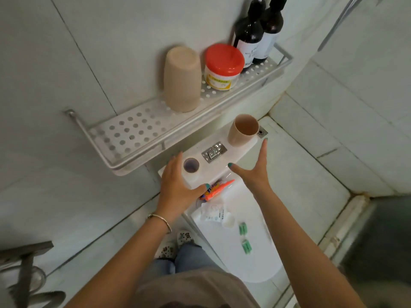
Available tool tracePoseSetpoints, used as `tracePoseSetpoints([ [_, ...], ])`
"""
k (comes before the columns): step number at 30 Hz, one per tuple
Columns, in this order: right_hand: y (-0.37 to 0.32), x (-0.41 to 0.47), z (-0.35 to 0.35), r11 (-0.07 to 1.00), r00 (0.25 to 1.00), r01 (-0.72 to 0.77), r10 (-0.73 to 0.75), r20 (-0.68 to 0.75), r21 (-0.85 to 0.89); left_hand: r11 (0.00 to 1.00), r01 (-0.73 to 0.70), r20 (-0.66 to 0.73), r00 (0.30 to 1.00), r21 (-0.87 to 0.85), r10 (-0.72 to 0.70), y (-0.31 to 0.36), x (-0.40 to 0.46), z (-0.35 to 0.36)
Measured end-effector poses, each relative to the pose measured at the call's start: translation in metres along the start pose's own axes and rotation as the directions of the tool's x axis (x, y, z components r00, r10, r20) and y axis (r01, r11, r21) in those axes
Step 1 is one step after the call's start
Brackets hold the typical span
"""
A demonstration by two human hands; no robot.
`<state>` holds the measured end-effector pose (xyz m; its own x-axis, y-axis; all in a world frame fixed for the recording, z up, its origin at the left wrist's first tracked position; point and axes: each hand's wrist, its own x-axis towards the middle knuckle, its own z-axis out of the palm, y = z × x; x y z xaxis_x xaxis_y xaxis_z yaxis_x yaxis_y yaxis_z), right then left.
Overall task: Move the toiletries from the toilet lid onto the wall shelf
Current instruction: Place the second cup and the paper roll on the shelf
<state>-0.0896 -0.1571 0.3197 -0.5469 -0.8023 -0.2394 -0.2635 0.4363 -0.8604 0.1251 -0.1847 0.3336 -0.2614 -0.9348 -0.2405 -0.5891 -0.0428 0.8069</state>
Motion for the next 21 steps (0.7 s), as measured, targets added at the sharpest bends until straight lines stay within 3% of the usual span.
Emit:
tracePoseSetpoints([
  [7,-0.001,0.071,0.007,0.996,0.999,-0.024,0.026,-0.033,0.083,0.992,0.08,-0.114,0.989,-0.096,-0.091,-0.012,0.026,0.019],
  [15,0.003,0.095,0.024,0.991,0.971,-0.044,0.072,-0.228,0.124,0.97,0.084,-0.113,0.987,-0.228,-0.112,-0.011,0.031,0.024],
  [17,0.012,0.096,0.039,0.989,0.975,-0.062,0.088,-0.203,0.134,0.962,0.121,-0.143,0.977,-0.245,-0.159,-0.023,0.03,0.027],
  [21,0.008,0.099,0.031,0.992,0.963,0.023,0.012,-0.27,0.127,0.972,0.082,-0.162,0.98,-0.219,-0.119,-0.017,0.037,0.029],
])
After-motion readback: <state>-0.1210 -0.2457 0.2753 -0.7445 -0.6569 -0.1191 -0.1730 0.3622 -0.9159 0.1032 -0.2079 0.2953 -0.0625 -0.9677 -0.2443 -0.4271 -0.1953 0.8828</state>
